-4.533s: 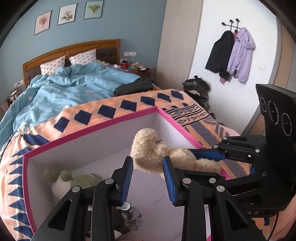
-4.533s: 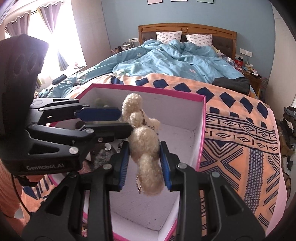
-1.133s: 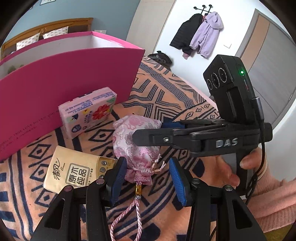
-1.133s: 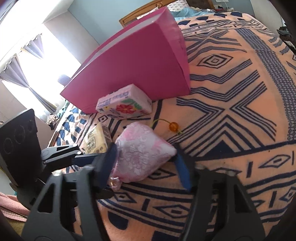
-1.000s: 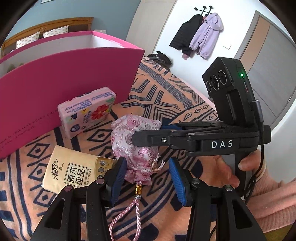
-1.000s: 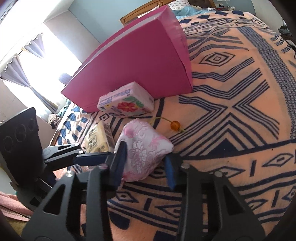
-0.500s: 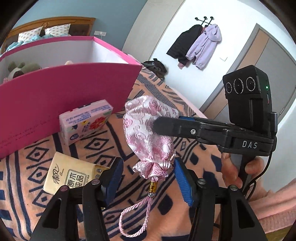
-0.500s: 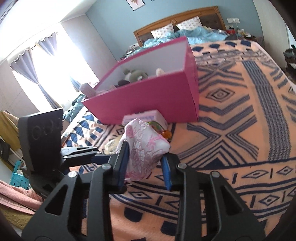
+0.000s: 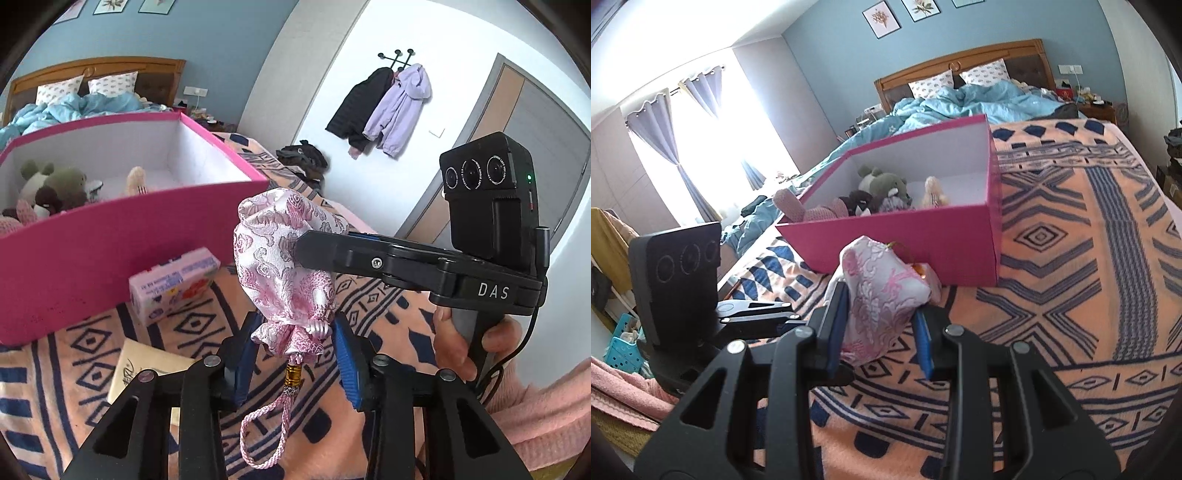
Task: Organize objects
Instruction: 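Lift the pink pouch with both grippers and carry it over the box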
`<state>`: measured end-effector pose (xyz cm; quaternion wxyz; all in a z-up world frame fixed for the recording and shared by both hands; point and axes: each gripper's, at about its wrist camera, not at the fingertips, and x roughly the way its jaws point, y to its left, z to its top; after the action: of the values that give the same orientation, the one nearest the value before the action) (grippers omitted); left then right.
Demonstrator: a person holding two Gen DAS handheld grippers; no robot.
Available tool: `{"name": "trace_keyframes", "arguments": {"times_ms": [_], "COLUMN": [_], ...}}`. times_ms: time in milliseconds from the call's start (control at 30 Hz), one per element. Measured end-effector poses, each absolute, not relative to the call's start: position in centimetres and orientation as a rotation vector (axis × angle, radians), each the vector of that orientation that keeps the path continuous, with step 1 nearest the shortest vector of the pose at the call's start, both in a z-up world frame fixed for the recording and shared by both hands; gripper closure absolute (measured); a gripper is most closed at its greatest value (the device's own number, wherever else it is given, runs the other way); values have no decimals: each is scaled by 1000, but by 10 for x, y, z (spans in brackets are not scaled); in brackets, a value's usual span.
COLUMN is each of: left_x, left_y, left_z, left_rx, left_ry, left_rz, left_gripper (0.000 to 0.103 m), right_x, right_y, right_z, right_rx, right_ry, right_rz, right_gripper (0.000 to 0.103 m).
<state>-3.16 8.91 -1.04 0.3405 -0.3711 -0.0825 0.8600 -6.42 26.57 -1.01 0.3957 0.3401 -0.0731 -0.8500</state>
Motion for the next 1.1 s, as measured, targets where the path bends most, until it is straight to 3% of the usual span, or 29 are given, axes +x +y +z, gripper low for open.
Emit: {"name": "trace_keyframes", "arguments": {"times_ms": [1100], "left_x": [-85], "left_y": [67], "left_z": [38], "left_rx": [-851], "left_ry": [-218], "left_rz": [2373], "left_gripper": [64], "right_x": [-112], "right_y": [238], "right_z": [50], "right_rx": [704], "right_ry": [-89], "right_rz": [-2188], "right_gripper": [68]}}
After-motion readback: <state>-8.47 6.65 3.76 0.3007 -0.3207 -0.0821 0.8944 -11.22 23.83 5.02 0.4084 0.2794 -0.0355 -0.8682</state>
